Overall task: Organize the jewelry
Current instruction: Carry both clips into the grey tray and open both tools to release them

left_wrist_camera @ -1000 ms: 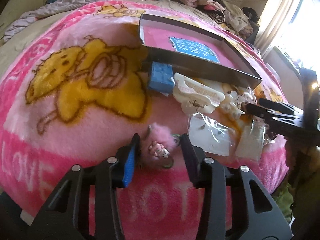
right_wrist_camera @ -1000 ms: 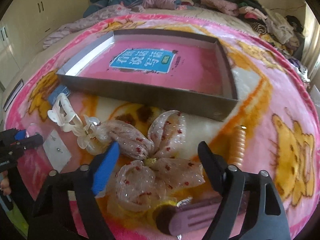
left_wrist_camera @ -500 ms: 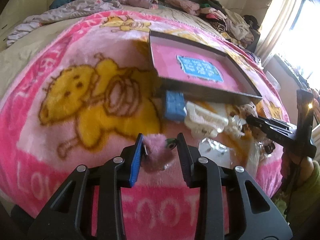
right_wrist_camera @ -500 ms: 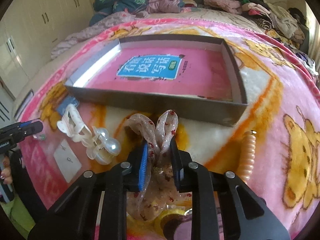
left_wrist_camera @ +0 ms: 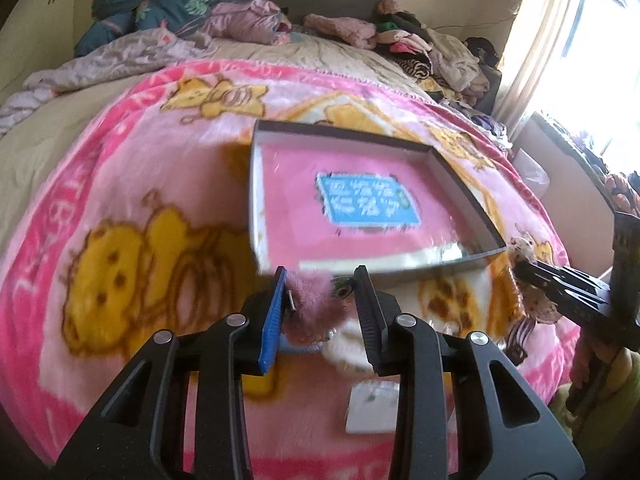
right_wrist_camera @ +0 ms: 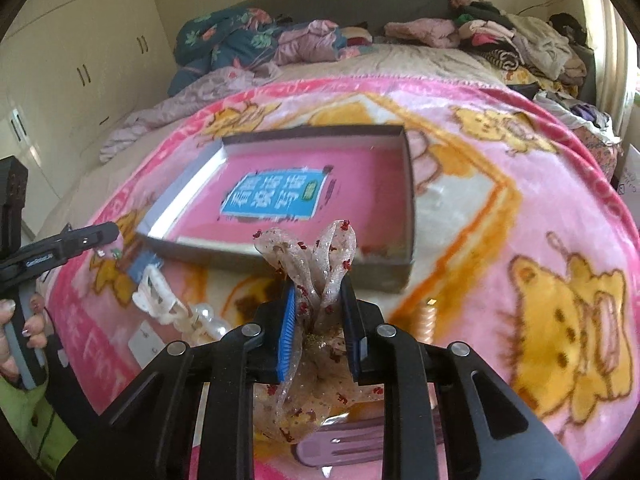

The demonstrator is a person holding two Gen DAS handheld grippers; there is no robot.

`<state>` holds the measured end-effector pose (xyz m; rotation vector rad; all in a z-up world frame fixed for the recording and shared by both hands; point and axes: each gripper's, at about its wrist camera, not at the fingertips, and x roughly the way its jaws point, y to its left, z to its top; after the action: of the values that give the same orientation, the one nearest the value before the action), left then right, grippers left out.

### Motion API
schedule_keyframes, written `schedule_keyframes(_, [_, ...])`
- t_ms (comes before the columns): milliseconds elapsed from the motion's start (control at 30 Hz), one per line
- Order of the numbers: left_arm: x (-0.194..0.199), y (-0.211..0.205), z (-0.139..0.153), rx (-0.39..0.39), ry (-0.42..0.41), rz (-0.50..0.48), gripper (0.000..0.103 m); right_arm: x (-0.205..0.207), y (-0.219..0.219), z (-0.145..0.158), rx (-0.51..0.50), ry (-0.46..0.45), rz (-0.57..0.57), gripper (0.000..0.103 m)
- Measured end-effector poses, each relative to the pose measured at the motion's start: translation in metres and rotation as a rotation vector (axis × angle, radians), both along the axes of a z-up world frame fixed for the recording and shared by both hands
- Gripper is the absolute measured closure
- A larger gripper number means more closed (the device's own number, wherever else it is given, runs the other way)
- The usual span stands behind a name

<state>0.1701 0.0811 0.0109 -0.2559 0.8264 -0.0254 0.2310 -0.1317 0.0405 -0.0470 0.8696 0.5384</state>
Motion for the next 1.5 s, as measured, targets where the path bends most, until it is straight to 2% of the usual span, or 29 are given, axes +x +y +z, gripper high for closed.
schedule_keyframes(200, [0.033, -0.002, 0.004, -0.003, -0.006, -0.009, 0.078, 0.018, -0.007, 0.013, 0.014, -0.017, -0.028, 0.083])
schedule_keyframes(500, [0.074, 0.003, -0.012, 0.000, 0.038, -0.009, 0.077, 0.056, 0.005, 0.016, 0.016, -0.022, -0.037, 0.082])
schedule_keyframes(733, [0.092, 0.008, -0.028, -0.011, 0.067, -0.011, 0.077, 0.079, 0.022, 0.004, 0.003, 0.002, -0.033, 0.082])
schedule_keyframes(1000, [0.096, 0.007, -0.040, -0.014, 0.088, -0.030, 0.077, 0.095, 0.036, -0.022, -0.048, 0.039, -0.050, 0.082])
schedule_keyframes(1100, [0.095, 0.006, -0.039, -0.001, 0.085, -0.037, 0.073, 0.099, 0.038, -0.030, -0.061, 0.047, -0.058, 0.081])
schedule_keyframes(1167, [0.092, 0.006, -0.037, 0.006, 0.081, -0.036, 0.065, 0.099, 0.039, -0.035, -0.073, 0.051, -0.060, 0.080])
schedule_keyframes(1400, [0.078, 0.012, -0.032, 0.033, 0.076, -0.024, 0.055, 0.100, 0.038, -0.047, -0.078, 0.079, -0.075, 0.074])
schedule_keyframes(1500, [0.071, 0.016, -0.027, 0.042, 0.064, -0.013, 0.050, 0.098, 0.036, -0.047, -0.065, 0.078, -0.082, 0.065])
